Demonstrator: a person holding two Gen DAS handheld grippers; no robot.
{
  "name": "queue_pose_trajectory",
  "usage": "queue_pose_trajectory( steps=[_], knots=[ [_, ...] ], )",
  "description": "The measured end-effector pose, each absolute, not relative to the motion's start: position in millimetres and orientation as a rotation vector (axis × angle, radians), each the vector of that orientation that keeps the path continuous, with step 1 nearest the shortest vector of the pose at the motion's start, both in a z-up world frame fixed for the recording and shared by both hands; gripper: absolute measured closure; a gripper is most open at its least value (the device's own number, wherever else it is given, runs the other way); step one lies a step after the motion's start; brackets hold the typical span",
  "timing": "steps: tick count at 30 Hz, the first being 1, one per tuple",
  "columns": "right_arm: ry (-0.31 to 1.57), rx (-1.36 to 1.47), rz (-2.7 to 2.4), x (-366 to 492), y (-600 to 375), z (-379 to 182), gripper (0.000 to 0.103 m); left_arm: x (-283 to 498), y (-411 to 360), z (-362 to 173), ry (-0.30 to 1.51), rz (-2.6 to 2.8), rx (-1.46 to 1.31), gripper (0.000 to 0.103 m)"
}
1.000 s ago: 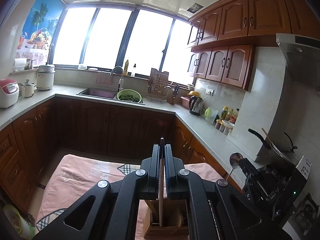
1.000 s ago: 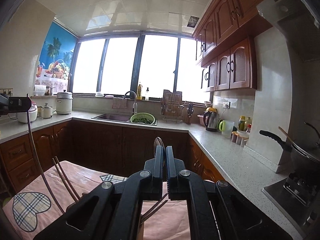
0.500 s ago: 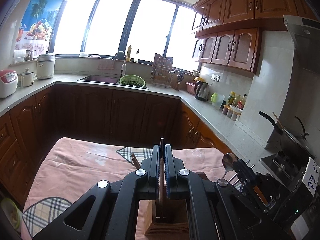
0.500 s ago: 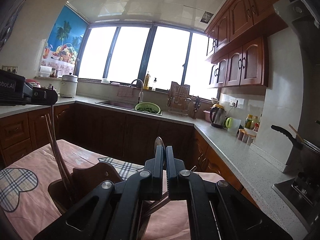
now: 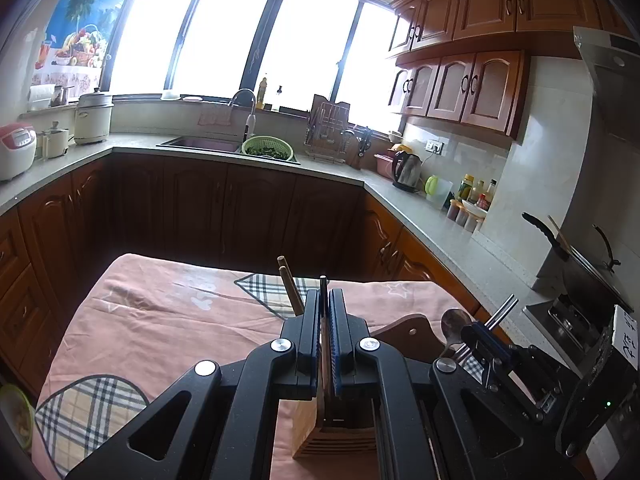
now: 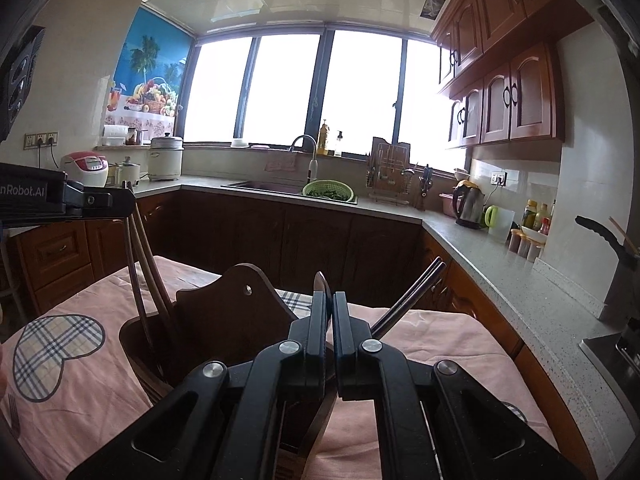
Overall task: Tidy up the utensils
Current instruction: 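Open both grippers to drop the chopstick and spoon into the holder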
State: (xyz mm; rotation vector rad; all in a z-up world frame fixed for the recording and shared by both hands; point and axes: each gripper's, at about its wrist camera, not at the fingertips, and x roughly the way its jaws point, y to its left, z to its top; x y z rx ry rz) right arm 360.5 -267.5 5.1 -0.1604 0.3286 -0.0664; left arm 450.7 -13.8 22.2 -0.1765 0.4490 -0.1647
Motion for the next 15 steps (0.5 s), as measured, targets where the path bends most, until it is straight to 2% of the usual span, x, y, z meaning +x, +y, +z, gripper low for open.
queue_pose_trajectory(
  steps=[7,9,10,12,13,15],
  knots=[
    [0.346,-0.132,-0.055,362,-271,6,0.097,443,-6,16,0.464,-0.158,-0.169,0.099],
    [0.353,-0.117,-0.051,362,-273,6,0.096,443,-5,15,0.472,-0.157,-0.181,0.094],
    [0.354,-0.111,-0.049,362,-274,7,0.095,442,-4,16,0.474,-0.157,-0.188,0.087],
    [0.349,-0.102,-0.044,361,-275,10,0.076,440,-2,18,0.464,-0.145,-0.198,0.081],
    [0.342,-0.098,-0.040,359,-276,11,0.071,438,-2,19,0.459,-0.142,-0.196,0.080],
    [0.326,-0.099,-0.045,356,-274,15,0.069,434,-2,23,0.454,-0.143,-0.195,0.079]
  ],
)
